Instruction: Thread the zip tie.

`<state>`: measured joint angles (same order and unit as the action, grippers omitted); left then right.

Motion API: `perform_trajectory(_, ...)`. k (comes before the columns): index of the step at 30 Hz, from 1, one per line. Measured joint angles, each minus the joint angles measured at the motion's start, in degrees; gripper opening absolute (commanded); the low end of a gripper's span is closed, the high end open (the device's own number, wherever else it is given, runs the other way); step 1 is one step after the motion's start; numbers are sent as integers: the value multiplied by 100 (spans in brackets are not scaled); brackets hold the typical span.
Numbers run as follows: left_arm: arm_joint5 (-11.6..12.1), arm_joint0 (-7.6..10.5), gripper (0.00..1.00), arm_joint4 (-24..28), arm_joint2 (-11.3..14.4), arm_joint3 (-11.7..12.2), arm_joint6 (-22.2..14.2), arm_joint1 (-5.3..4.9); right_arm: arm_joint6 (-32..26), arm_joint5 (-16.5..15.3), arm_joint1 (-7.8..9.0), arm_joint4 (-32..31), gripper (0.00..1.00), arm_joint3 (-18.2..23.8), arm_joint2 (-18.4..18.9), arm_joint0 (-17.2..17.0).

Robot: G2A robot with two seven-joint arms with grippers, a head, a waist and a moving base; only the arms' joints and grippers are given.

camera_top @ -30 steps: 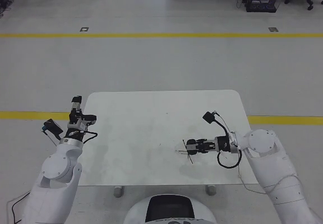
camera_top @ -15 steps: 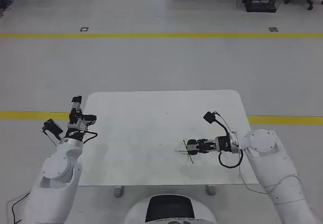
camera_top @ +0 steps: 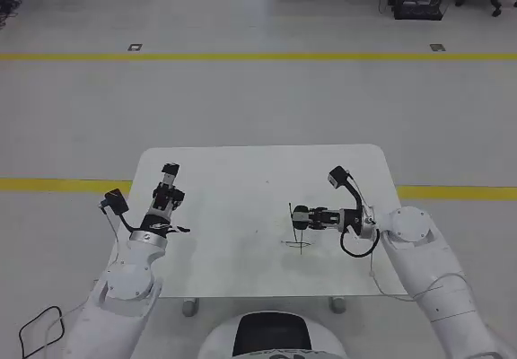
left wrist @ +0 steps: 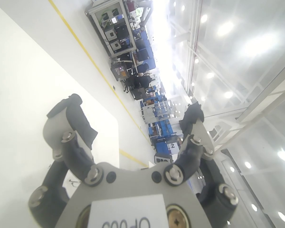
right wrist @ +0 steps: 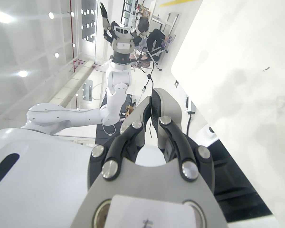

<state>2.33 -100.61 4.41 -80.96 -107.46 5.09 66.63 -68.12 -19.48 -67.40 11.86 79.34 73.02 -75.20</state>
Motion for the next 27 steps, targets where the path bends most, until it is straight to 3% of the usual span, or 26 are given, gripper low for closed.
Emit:
perform_trajectory(7, 10, 15, 100, -51, 10, -12, -73, -2, -4, -1, 1, -7, 0, 7, 5, -4)
perform_trajectory(9, 164, 36, 100, -367, 85, -81, -233, -12, 81, 32, -4, 3, 0, 12, -4, -28)
perform_trajectory(12, 284, 28, 100, -1255, 269, -119, -281, -28, 511, 157, -18, 53, 0, -13, -51, -37)
perform_trajectory(17, -71, 118, 100, -3026, 844, -57, -3, -9, 866, 347, -45, 234, 0, -181, -167, 68)
perform_trajectory(20, 73, 175, 100, -3624, 1125, -19, 158, 11, 905, 467, -64, 364, 0, -273, -261, 120)
perform_trajectory(27, 104, 180, 100, -3661, 1133, -16, 165, 10, 900, 467, -63, 365, 0, -273, -261, 121)
